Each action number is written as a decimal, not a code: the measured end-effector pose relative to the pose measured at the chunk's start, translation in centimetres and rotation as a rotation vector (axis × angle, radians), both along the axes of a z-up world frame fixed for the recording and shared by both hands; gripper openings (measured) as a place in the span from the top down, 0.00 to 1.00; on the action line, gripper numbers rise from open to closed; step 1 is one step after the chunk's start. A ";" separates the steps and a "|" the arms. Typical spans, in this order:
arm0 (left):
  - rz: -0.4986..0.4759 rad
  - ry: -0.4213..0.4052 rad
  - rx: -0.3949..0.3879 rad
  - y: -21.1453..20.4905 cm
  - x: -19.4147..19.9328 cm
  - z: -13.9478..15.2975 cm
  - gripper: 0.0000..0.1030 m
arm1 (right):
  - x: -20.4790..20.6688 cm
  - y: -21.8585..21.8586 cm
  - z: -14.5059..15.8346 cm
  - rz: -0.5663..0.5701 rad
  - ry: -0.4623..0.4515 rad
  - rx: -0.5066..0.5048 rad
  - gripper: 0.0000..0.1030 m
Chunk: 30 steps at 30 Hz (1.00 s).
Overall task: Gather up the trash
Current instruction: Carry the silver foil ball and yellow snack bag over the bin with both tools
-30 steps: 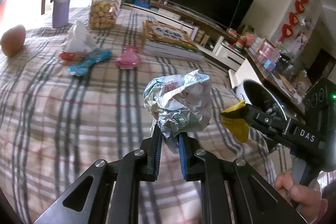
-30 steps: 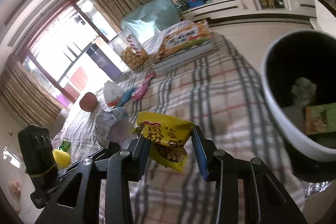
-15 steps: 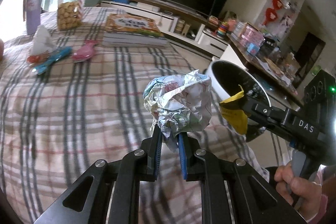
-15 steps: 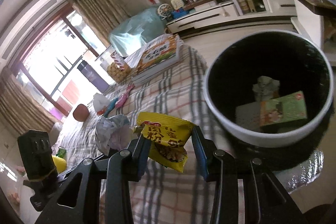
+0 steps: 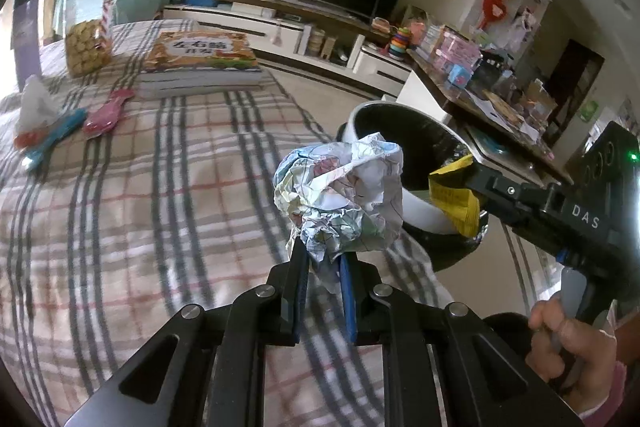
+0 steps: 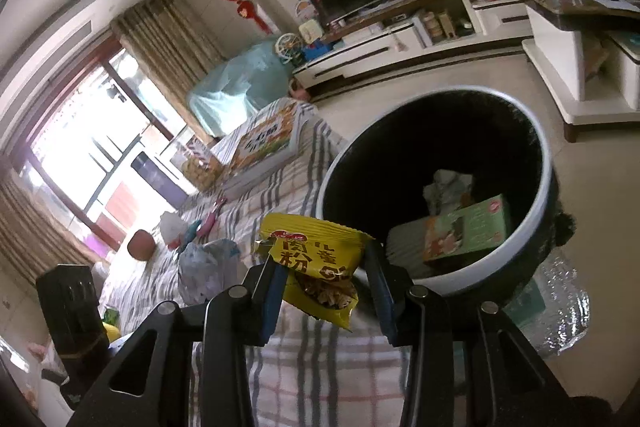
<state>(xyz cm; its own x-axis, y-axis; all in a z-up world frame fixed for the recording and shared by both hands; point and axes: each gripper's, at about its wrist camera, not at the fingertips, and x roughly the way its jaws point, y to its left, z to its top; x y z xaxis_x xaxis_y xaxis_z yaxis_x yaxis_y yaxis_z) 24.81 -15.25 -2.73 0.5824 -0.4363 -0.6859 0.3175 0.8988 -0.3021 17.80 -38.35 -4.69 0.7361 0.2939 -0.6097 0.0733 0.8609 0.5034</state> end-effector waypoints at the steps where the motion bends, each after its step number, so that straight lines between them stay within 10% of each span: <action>1: -0.005 -0.002 0.002 -0.3 0.1 0.1 0.87 | 0.0 -0.3 0.1 -0.006 -0.002 0.000 0.62; 30: -0.097 -0.037 0.047 -8.0 4.0 1.2 0.87 | 1.1 -5.6 0.8 -0.093 -0.004 -0.036 0.61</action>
